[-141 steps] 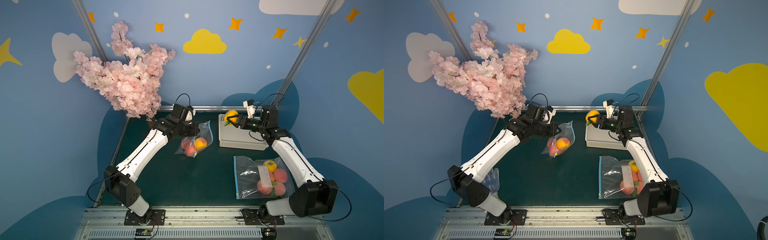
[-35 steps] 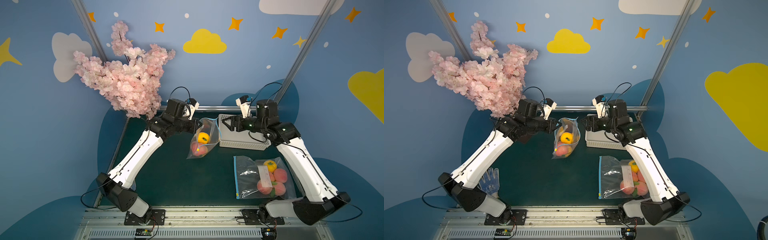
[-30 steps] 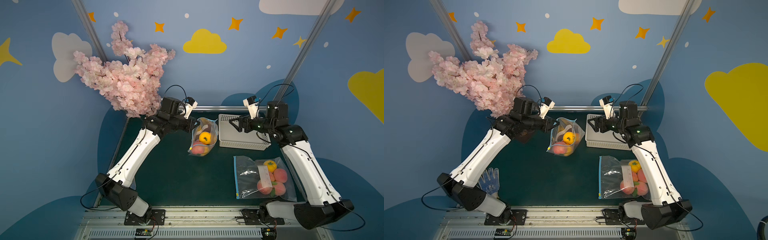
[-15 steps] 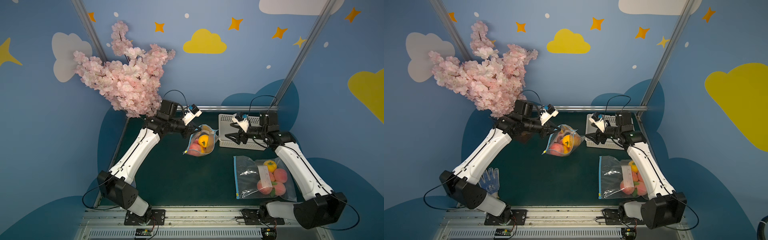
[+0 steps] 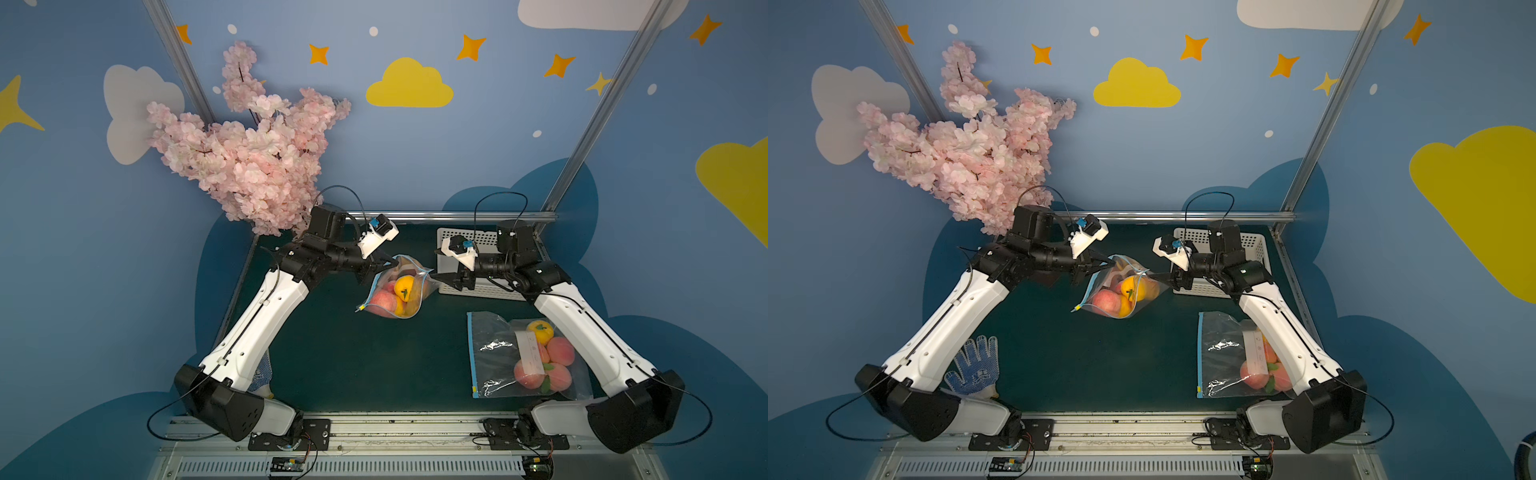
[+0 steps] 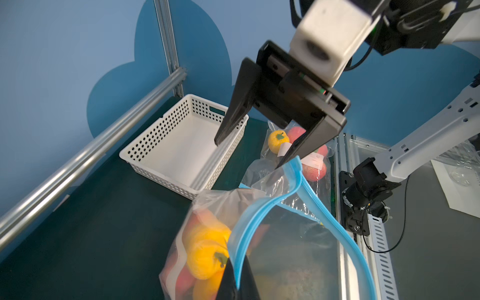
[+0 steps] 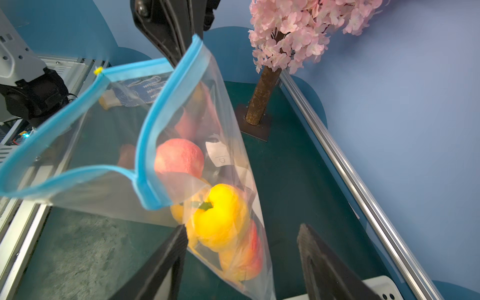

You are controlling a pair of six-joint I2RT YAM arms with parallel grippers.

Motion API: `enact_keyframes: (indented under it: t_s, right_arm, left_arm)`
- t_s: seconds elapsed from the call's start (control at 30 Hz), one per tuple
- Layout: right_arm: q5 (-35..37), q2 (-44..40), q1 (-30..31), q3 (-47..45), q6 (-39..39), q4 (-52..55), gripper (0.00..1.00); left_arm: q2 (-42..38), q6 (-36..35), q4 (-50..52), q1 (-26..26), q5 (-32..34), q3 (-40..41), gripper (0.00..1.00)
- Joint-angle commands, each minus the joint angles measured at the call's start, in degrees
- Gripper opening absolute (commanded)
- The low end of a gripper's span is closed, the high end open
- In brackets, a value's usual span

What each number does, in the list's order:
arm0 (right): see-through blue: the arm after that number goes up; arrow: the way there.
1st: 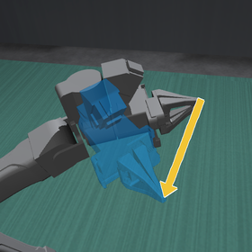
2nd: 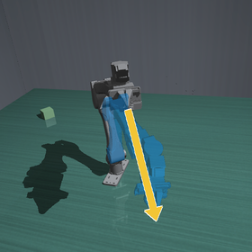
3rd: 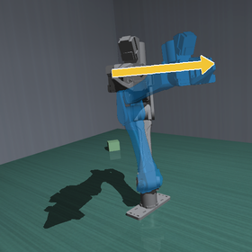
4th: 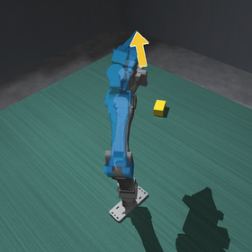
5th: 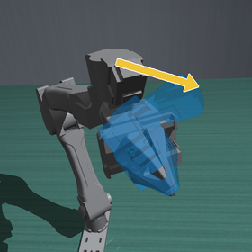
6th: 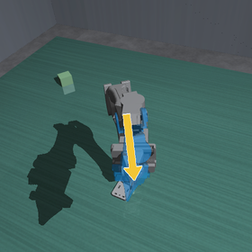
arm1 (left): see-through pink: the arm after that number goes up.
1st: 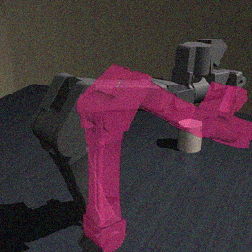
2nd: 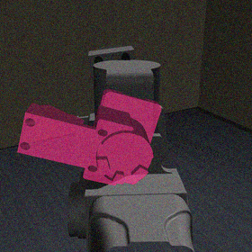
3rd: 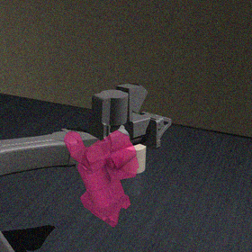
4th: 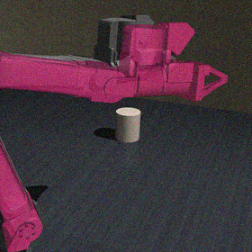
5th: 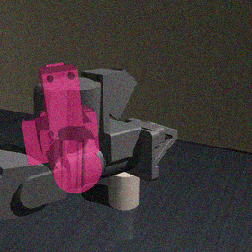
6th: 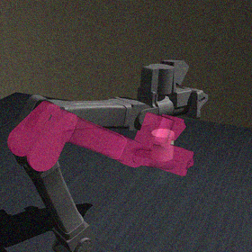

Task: Place the peach in a zip-top bag and seal the zipper
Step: Adjust the zipper food storage bag at the center of the board.

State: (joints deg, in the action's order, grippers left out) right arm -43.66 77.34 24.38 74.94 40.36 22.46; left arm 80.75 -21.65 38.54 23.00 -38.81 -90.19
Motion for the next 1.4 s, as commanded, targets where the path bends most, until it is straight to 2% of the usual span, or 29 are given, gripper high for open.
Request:
enact_keyframes:
  t_s: [0.0,0.13,0.33,0.5,0.73,0.93,1.1,1.23,1.27,1.33,1.37]
  right_arm:
    - [-1.13,0.15,1.14,2.06,-0.07,-2.39,0.69]
    - [-4.03,-0.59,1.97,1.31,-1.66,-4.39,0.68]
    - [-7.69,-2.42,2.08,-1.88,-0.78,-1.35,0.67]
    - [-6.72,-3.54,2.23,-6.21,-0.54,0.17,0.64]
    - [-2.09,-4.41,2.22,-9.17,0.58,2.24,0.61]
    - [-3.69,-4.22,3.34,-9.14,-0.50,0.40,0.59]
    - [-5.56,-2.26,4.25,-7.79,-1.88,-2.10,0.46]
    - [-4.79,-0.68,4.31,-6.96,-1.35,-0.77,0.19]
    - [-4.11,-0.66,4.36,-6.97,-1.35,-0.83,0.11]
    - [-2.39,-0.85,4.25,-7.23,-2.94,-1.99,0.05]
    - [-0.96,-1.12,4.19,-7.70,-4.47,-3.54,0.03]
  left_arm:
    - [-1.24,0.88,-2.66,-0.58,-0.11,0.37,0.03]
    - [-0.25,1.76,-3.05,-0.55,-2.14,1.34,0.03]
    - [0.31,2.59,-5.63,-0.56,-2.72,5.67,0.03]
    - [1.45,3.12,-8.00,-0.52,-6.21,9.42,0.03]
    - [4.83,5.07,-8.46,-0.43,-6.76,8.90,0.03]
    - [6.30,6.00,-8.66,-0.10,-7.79,7.94,0.03]
    - [6.41,5.97,-8.65,0.29,-8.44,7.69,0.03]
    - [5.79,6.80,-9.33,0.28,-8.19,7.66,0.04]
    - [5.46,7.26,-9.46,0.17,-7.68,7.66,0.11]
    - [4.68,9.58,-10.69,-0.03,-5.12,8.15,0.42]
    - [4.11,11.32,-11.97,-0.18,-3.13,8.61,0.51]
